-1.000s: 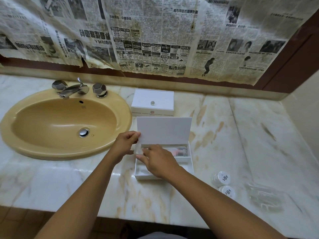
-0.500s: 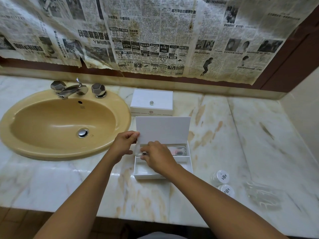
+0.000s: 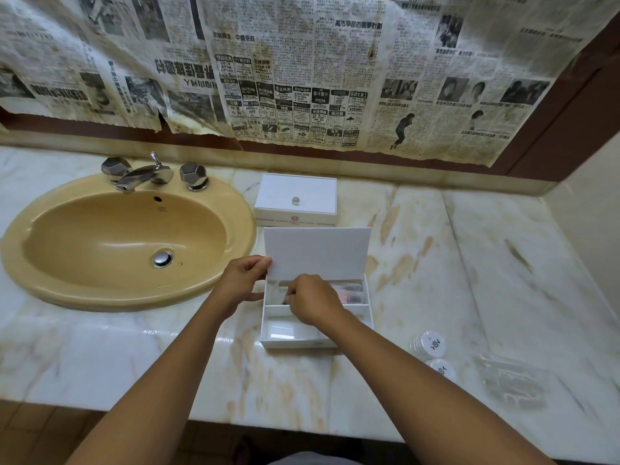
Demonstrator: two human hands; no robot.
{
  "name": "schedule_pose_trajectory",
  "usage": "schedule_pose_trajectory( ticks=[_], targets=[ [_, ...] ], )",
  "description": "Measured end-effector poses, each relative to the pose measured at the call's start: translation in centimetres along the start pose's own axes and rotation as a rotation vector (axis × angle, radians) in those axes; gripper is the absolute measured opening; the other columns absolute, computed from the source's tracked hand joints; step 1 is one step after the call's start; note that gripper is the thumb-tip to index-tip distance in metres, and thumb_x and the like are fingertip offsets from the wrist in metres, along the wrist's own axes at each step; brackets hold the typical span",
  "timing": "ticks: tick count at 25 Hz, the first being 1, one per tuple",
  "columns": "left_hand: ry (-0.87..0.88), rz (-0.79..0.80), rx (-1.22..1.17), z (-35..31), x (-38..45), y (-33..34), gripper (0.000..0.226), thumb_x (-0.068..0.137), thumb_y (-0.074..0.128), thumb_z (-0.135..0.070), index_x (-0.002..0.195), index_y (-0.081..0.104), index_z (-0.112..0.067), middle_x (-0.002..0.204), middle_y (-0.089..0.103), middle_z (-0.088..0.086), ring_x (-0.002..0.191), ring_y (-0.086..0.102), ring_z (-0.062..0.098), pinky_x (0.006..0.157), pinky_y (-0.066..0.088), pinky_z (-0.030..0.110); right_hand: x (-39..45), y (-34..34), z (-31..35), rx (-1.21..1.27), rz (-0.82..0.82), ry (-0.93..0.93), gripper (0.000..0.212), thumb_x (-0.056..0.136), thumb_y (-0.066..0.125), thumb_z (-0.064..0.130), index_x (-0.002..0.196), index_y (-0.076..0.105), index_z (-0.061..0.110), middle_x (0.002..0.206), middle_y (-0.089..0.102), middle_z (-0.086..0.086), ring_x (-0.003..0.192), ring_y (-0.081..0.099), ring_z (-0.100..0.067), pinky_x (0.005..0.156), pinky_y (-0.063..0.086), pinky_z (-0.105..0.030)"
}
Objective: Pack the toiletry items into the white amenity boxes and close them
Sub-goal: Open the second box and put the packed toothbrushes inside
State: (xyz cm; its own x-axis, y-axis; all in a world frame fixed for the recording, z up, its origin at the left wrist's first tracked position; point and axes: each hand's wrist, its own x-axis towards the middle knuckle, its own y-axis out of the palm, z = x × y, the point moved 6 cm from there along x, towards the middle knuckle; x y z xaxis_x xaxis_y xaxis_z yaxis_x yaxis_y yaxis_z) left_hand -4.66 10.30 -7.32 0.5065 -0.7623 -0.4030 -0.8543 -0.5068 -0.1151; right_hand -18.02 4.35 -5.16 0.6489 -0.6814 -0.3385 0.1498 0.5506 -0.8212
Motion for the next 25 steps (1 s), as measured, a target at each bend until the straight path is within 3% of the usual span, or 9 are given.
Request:
schedule_pose_trajectory(
  ticks=[3,6,10,13,16,21,25],
  targets=[
    [0.002,-0.001,0.015,-0.2,-0.1,0.0,0.024,0.099,0.055,-0.029,0.098,0.07,-0.01,0.096,0.072,0.0,0.09,0.069,0.006,0.052,0.052,0.022,-0.5,-0.8,0.5,0.003,-0.015,-0.026,0.031,0.096,0.05,0.034,0.091,0.068,0.01,0.088,0.067,-0.007,0.078,0.059,-0.023,0.068,0.043,-0.03],
    [0.009,-0.009,0.022,-0.2,-0.2,0.0,0.025,0.099,0.055,-0.029,0.1,0.071,-0.01,0.095,0.071,-0.001,0.088,0.068,0.004,0.05,0.051,0.02,-1.6,-0.6,1.0,-0.079,-0.049,-0.125,0.039,0.099,0.041,0.038,0.075,0.059,0.014,0.087,0.065,-0.01,0.087,0.059,-0.028,0.07,0.038,-0.033],
    [0.004,-0.007,0.006,-0.2,-0.2,0.1,0.023,0.099,0.055,-0.029,0.099,0.071,-0.012,0.097,0.072,0.001,0.09,0.069,0.007,0.054,0.054,0.025,-2.5,0.3,1.0,-0.144,0.022,-0.183,0.044,0.102,0.034,0.041,0.106,0.068,0.012,0.109,0.063,-0.015,0.103,0.056,-0.032,0.087,0.042,-0.041],
    [0.007,-0.005,0.001,-0.2,-0.3,0.1,0.025,0.099,0.055,-0.029,0.102,0.071,-0.01,0.1,0.072,0.005,0.093,0.069,0.01,0.057,0.056,0.027,-2.8,-0.1,1.0,-0.104,-0.012,-0.193,0.047,0.101,0.036,0.043,0.097,0.069,0.01,0.098,0.065,-0.014,0.094,0.058,-0.03,0.08,0.043,-0.039],
    [0.003,-0.011,-0.003,-0.2,-0.4,0.0,0.023,0.099,0.055,-0.028,0.1,0.071,-0.011,0.098,0.071,0.004,0.092,0.068,0.009,0.056,0.055,0.025,-3.2,-1.8,0.2,0.054,-0.156,-0.165,0.039,0.097,0.045,0.039,0.089,0.071,0.011,0.088,0.065,-0.007,0.084,0.059,-0.024,0.071,0.043,-0.032],
    [-0.007,-0.011,-0.005,-0.2,-0.3,0.0,0.022,0.1,0.054,-0.028,0.098,0.071,-0.014,0.099,0.071,0.002,0.094,0.068,0.01,0.056,0.055,0.025,-4.4,-7.3,-4.0,0.159,-0.451,-0.066,0.022,0.09,0.052,0.019,0.103,0.068,0.012,0.102,0.065,-0.005,0.095,0.058,-0.022,0.084,0.049,-0.035],
    [-0.006,-0.014,-0.006,-0.3,-0.2,0.0,0.02,0.1,0.055,-0.028,0.095,0.071,-0.017,0.099,0.071,0.002,0.093,0.068,0.01,0.057,0.056,0.027,-5.2,-10.3,-10.4,0.045,-0.456,0.185,0.028,0.088,0.054,0.022,0.115,0.061,0.016,0.115,0.06,-0.006,0.105,0.055,-0.025,0.09,0.046,-0.039]
  ],
)
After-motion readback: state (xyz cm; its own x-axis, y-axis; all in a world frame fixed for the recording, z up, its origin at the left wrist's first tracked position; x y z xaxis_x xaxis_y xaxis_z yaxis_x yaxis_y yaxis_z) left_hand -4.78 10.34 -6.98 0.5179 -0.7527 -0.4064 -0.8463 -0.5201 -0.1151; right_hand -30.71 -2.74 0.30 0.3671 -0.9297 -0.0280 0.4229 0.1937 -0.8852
